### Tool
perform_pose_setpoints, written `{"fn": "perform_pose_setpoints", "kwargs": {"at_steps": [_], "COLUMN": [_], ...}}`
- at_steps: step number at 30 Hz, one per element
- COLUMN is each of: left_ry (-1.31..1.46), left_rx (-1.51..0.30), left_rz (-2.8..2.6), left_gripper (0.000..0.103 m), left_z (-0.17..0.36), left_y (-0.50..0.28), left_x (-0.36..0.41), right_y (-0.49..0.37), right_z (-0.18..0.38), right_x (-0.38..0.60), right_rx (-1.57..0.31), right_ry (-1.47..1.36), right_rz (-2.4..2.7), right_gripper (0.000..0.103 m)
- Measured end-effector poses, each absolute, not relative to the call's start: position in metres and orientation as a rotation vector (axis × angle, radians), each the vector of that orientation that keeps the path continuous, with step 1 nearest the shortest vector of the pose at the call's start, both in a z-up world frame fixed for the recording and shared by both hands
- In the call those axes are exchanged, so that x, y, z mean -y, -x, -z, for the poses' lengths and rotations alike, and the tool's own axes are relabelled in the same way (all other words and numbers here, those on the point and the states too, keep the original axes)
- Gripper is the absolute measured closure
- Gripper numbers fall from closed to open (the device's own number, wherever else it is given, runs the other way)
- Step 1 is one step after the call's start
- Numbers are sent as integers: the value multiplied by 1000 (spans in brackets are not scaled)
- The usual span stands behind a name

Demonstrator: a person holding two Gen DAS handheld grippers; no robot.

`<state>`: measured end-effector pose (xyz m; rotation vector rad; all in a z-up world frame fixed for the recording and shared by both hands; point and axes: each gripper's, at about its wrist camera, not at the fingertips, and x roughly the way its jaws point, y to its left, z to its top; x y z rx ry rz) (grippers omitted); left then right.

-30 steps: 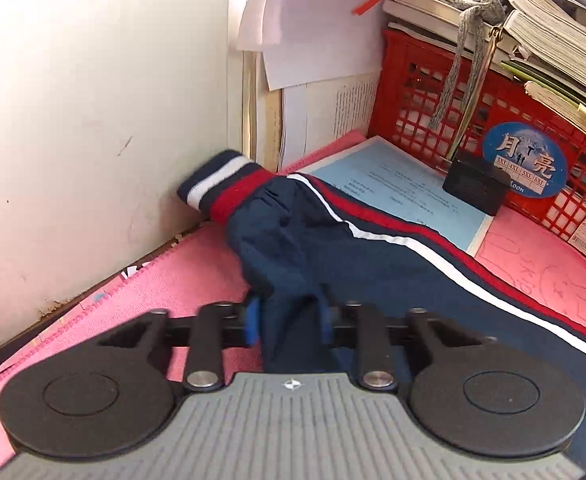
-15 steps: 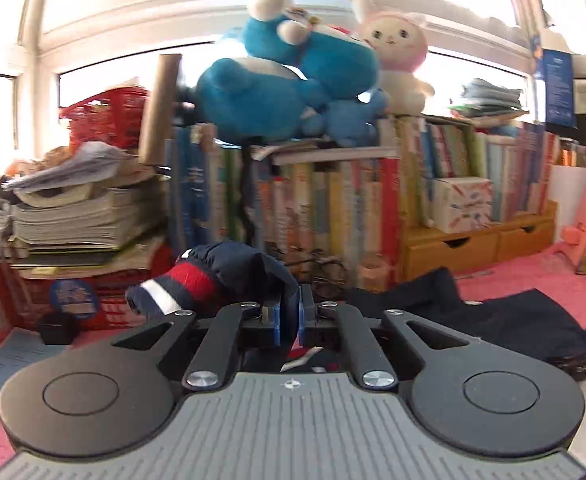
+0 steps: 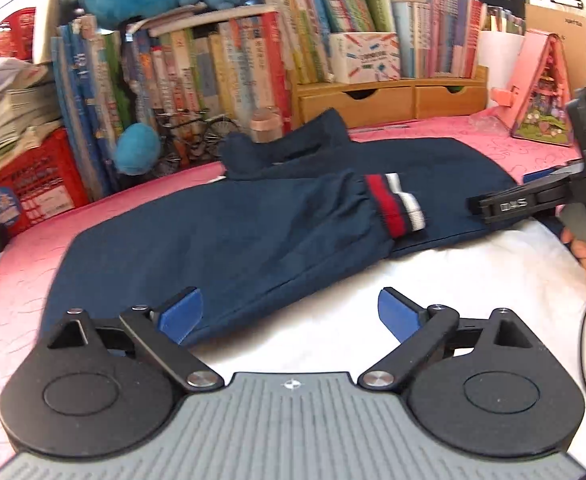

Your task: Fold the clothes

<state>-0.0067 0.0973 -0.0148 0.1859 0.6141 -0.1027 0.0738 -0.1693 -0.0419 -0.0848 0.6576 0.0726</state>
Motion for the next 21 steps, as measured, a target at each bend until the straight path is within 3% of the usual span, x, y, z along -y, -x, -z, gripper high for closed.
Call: {"fn": "perform_pose_setpoints", "kwargs": {"at_steps": [4,9,10,11,12,14,21], "left_ry": [-156,-122,-126,-112,-99,-81,-100], "left_rx": [-644,-664,-668,-663,-658,-661,-651], "left_rz": [-79,-171,-179,-175,-171,-178,-282], "left_gripper": [5,5,4,3,3,3,2], "left_z": [23,45,50,51,51,49,49], "left_y": [3,-2,-1,1,3,6,-1], "left_x": [-141,-168,-169,-173,-176,-186,-212], "right_y": [-58,-91,-98,-105,-112,-113,-114], "right_z": [20,31,35,40,45,36,-2], "right_x": [143,110,106,102,99,98,108], "right_rx": [-569,-696,-724,-751,-779,-774,-633], "right_ry": [6,-133,-156,-179,-202,-208,-34], "right_rz": [-246,-410,-417,-424,-432,-455,-368], "right_gripper": [1,10,20,39,46,84,88]}}
